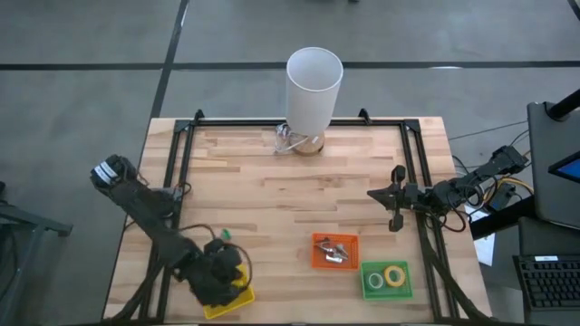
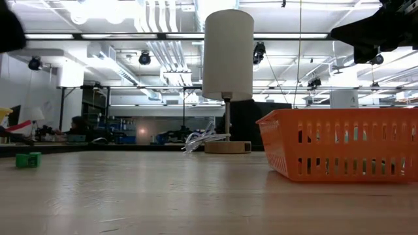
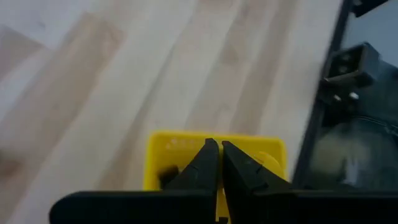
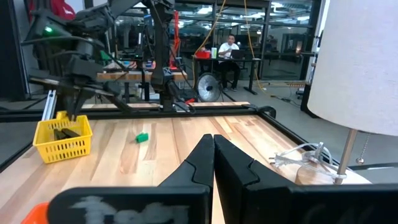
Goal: Pick and place Stapler, Stapler remover, tape
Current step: Put the yellow stapler into the yellow basket
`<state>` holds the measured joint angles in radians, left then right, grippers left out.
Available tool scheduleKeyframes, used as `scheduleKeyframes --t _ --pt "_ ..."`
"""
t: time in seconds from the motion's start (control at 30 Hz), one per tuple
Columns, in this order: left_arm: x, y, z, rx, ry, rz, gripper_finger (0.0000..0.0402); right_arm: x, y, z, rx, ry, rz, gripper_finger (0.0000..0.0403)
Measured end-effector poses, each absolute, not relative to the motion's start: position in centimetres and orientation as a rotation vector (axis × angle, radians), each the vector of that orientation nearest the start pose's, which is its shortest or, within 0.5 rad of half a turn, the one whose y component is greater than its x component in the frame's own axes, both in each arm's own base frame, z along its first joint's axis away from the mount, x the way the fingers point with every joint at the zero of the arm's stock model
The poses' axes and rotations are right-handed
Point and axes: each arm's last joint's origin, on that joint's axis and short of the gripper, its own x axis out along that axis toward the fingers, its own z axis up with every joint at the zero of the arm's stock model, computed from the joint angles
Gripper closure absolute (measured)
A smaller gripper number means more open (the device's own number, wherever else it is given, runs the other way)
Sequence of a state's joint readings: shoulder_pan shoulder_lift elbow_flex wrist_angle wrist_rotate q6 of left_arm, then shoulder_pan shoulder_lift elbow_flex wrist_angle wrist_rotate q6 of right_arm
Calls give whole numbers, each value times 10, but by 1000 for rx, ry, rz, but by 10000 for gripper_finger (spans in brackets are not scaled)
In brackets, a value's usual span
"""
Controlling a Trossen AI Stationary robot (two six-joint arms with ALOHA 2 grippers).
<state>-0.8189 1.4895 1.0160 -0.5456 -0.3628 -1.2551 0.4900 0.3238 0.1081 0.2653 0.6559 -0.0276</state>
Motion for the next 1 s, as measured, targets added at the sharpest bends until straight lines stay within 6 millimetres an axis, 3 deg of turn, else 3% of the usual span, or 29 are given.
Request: scheduleKeyframes --t 0.23,0.7,1.0 --pt "191 -228 222 -632 876 177 386 108 37 198 -2 -39 -166 394" --pt "200 -246 182 -580 947 216 385 108 37 198 -2 -39 -166 394" --pt "202 -247 175 -599 951 247 366 108 37 198 -2 -39 -167 394"
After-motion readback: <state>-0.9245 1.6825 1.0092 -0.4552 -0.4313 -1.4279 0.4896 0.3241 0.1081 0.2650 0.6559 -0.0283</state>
